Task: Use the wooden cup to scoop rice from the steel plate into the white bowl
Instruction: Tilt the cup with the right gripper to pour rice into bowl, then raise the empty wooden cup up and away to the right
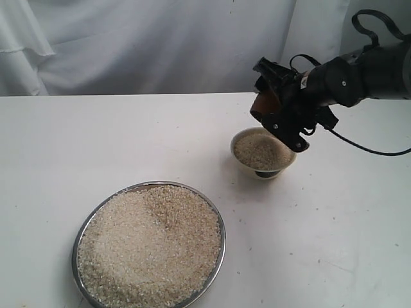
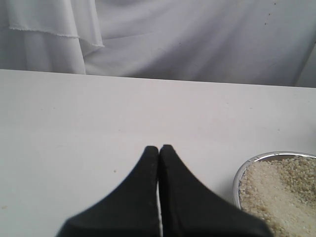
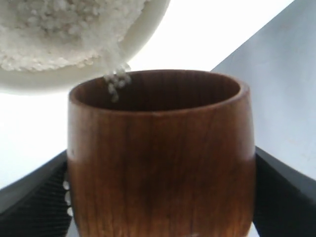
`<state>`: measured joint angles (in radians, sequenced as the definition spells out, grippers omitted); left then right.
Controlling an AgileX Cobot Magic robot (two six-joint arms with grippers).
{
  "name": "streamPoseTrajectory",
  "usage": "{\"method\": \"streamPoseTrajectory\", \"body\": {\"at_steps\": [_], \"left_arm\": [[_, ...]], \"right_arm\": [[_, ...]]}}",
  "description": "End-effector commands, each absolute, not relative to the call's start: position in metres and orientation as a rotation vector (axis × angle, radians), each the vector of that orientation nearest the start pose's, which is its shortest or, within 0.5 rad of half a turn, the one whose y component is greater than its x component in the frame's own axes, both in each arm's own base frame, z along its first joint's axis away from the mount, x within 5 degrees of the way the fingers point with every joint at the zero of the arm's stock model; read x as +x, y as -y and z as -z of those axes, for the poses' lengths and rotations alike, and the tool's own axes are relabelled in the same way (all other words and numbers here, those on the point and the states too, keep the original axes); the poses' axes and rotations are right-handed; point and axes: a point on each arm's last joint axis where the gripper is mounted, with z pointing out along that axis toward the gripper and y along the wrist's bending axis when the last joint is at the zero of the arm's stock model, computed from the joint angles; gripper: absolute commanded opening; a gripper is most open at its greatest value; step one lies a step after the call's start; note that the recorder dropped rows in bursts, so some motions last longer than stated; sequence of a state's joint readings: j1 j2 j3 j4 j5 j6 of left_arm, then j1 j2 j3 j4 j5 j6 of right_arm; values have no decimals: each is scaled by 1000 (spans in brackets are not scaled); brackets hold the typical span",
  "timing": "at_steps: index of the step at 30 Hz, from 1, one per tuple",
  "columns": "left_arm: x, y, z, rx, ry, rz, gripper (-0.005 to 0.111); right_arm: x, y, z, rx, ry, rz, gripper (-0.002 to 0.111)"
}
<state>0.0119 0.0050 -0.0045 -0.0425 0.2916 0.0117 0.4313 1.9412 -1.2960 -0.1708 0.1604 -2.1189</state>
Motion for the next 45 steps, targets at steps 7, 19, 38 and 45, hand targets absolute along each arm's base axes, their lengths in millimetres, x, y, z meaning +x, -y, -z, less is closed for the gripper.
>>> {"method": "streamPoseTrajectory", "body": {"at_steps": [7, 19, 38, 45], "left_arm": [[55, 1, -187, -30, -1768, 27, 0], [55, 1, -187, -30, -1768, 27, 0], [55, 1, -187, -30, -1768, 27, 0], [55, 1, -187, -30, -1768, 27, 0]], "right_arm": [[382, -175, -227, -2317, -531, 1002, 0], [371, -177, -244, -1690, -1421, 380, 0], [361, -204, -280, -1033, -1596, -506, 0], [376, -195, -306, -950, -1553, -448, 0]]}}
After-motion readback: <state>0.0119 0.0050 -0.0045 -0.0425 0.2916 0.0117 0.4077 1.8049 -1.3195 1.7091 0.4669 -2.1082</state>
